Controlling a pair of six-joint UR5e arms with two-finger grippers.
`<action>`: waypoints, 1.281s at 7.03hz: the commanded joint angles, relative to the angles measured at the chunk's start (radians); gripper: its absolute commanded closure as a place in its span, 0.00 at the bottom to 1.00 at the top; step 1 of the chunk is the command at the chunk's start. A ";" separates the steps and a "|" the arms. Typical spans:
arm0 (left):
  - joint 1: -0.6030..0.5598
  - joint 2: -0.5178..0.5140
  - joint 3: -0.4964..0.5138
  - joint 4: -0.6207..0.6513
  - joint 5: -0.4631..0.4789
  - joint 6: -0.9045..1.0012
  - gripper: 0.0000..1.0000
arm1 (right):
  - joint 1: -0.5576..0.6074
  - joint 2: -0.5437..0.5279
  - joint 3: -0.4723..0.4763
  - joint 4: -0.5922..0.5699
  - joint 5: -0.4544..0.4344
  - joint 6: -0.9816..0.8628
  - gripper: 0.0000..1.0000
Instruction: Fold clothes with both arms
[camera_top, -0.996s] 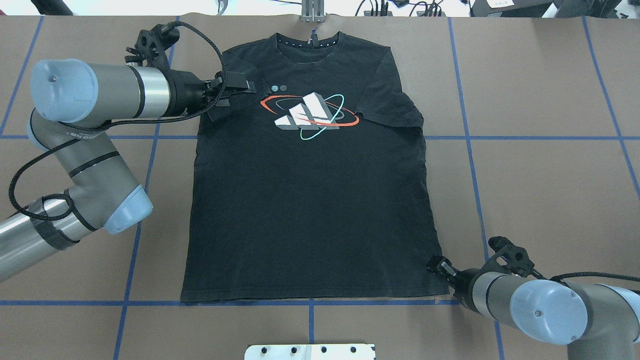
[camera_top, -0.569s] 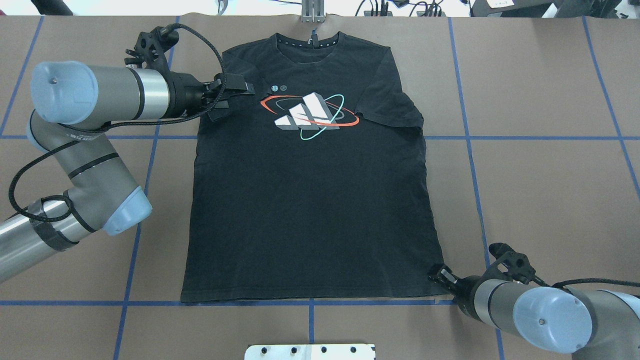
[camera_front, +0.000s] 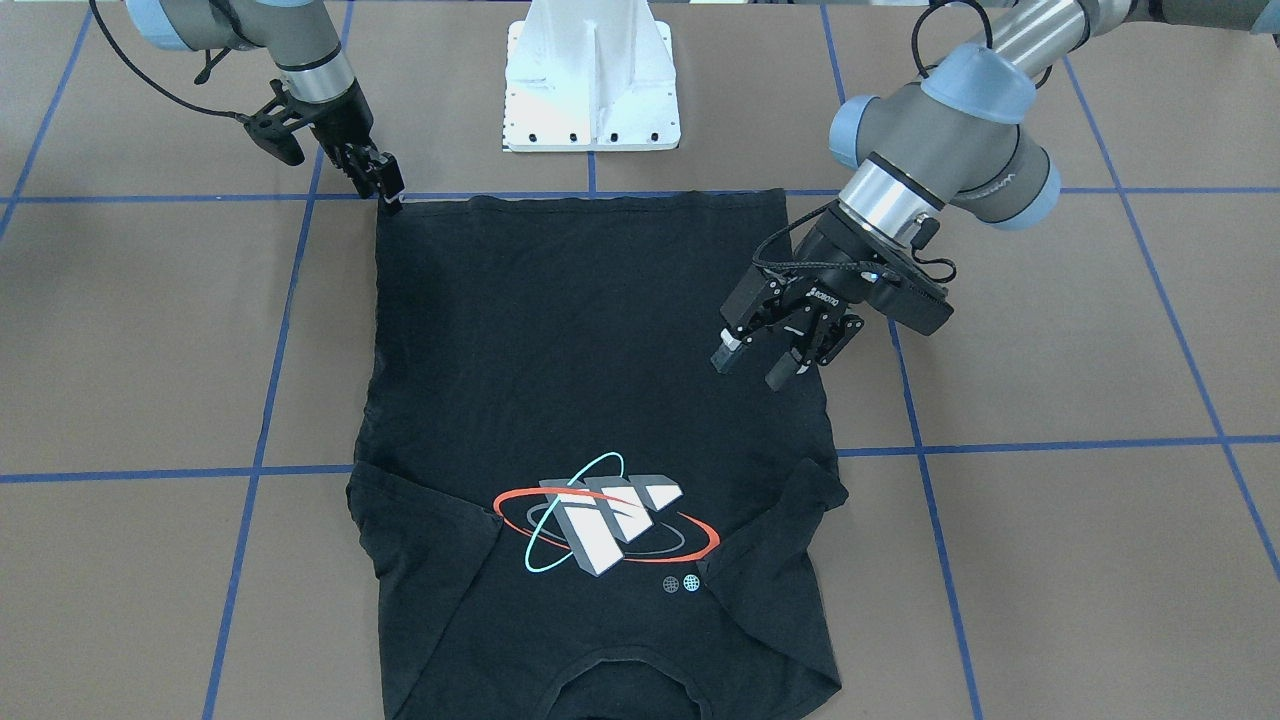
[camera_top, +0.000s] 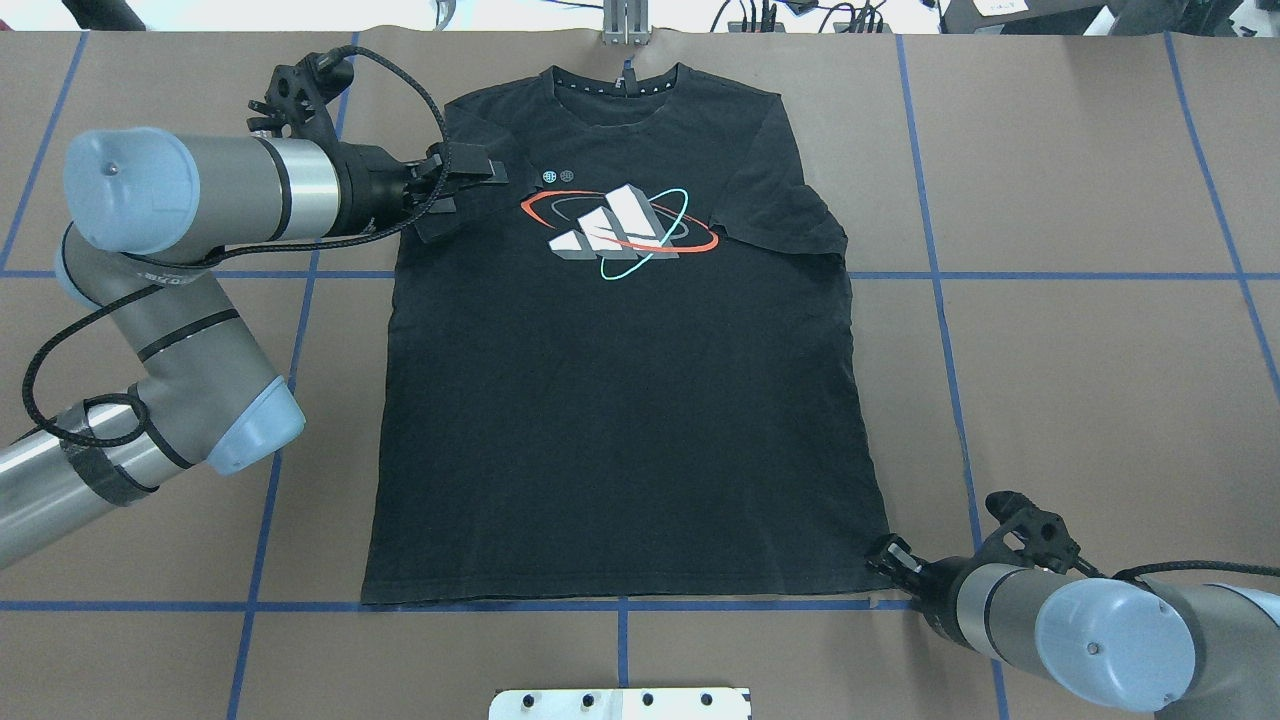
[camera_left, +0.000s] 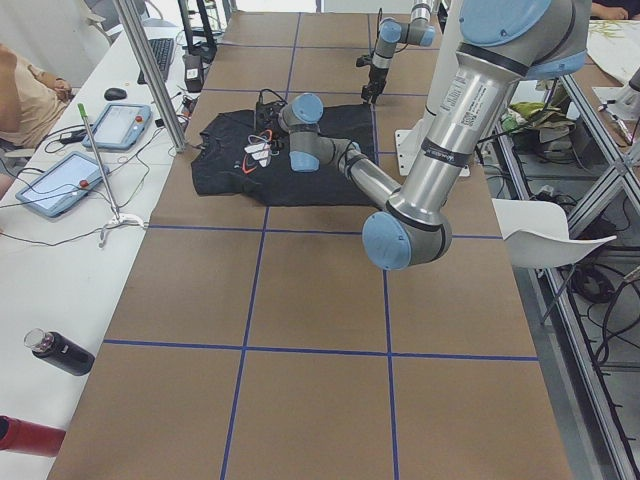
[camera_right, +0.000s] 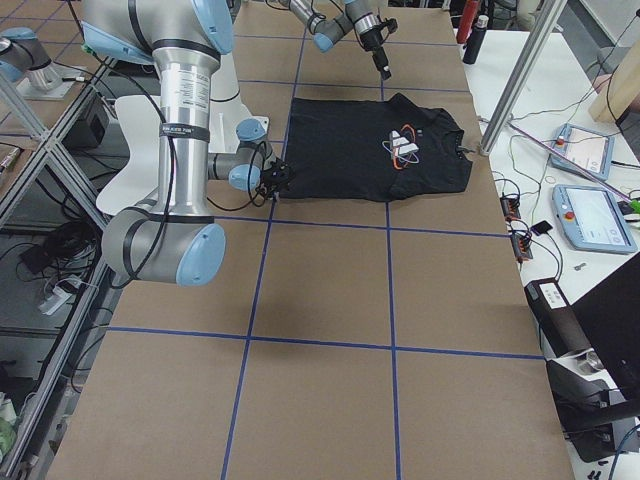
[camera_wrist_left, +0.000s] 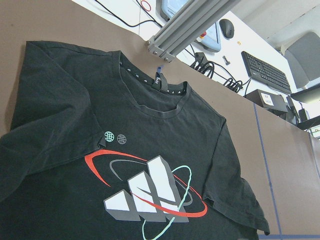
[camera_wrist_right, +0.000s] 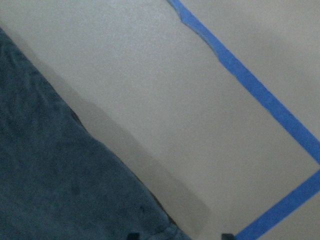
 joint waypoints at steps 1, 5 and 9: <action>0.005 0.000 -0.001 0.000 0.022 -0.005 0.17 | -0.001 -0.001 0.008 0.000 0.001 0.018 0.72; 0.007 0.000 0.002 0.002 0.024 -0.005 0.17 | -0.007 -0.009 0.008 0.000 0.004 0.018 0.60; 0.008 0.011 0.000 0.002 0.022 -0.005 0.18 | -0.007 -0.012 0.010 0.000 0.004 0.019 1.00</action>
